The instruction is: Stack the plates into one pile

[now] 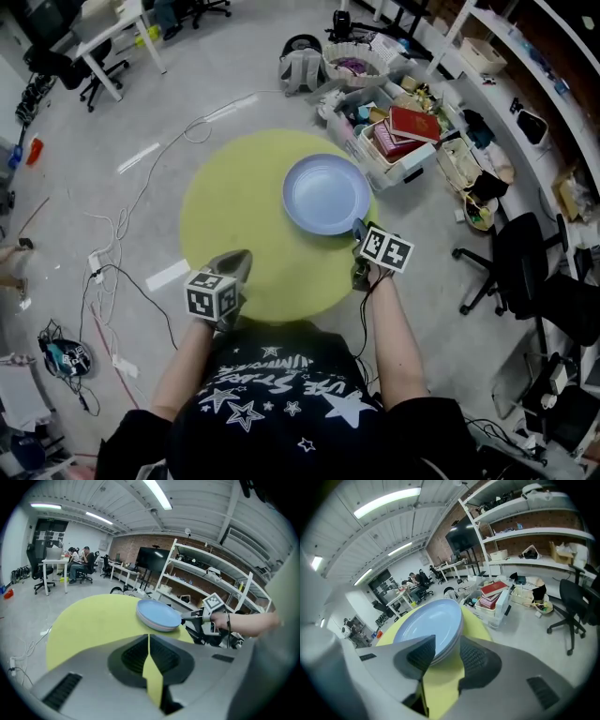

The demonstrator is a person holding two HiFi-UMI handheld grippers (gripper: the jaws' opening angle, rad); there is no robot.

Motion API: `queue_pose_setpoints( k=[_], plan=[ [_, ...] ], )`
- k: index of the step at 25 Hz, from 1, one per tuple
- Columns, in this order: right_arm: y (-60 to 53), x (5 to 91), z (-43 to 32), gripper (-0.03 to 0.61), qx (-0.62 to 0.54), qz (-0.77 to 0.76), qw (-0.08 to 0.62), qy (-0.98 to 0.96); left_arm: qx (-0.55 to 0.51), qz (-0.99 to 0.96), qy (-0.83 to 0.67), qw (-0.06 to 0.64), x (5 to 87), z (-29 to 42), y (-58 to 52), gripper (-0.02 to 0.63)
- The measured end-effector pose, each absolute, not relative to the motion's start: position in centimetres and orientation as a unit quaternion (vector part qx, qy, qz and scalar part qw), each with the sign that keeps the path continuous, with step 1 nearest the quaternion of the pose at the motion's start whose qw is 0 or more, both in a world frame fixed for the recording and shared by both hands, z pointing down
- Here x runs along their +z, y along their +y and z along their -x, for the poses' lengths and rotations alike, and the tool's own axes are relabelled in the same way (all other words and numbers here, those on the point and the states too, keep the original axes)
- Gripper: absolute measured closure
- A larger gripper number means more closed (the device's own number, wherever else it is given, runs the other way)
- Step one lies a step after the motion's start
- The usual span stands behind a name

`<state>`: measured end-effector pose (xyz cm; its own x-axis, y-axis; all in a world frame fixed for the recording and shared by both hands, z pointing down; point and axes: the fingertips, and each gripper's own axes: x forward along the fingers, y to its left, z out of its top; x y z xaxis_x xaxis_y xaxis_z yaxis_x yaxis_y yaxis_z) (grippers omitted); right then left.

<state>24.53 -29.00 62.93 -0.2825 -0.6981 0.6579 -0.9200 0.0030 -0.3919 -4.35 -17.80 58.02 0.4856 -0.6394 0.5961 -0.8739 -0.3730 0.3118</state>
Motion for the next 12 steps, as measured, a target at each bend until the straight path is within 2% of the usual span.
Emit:
queue_pose_setpoints(
  k=[7,12],
  plan=[
    [-27.6,60.5,-24.0,0.417,0.328,-0.58,0.14,-0.733,0.182,-0.797,-0.489,0.304,57.8,4.5,-15.2,0.591],
    [-26.1,60.2,-23.2,0.448,0.319,-0.567,0.132,-0.748,0.185,-0.79,-0.499,0.306,58.1,5.3,-14.0,0.591]
  ],
)
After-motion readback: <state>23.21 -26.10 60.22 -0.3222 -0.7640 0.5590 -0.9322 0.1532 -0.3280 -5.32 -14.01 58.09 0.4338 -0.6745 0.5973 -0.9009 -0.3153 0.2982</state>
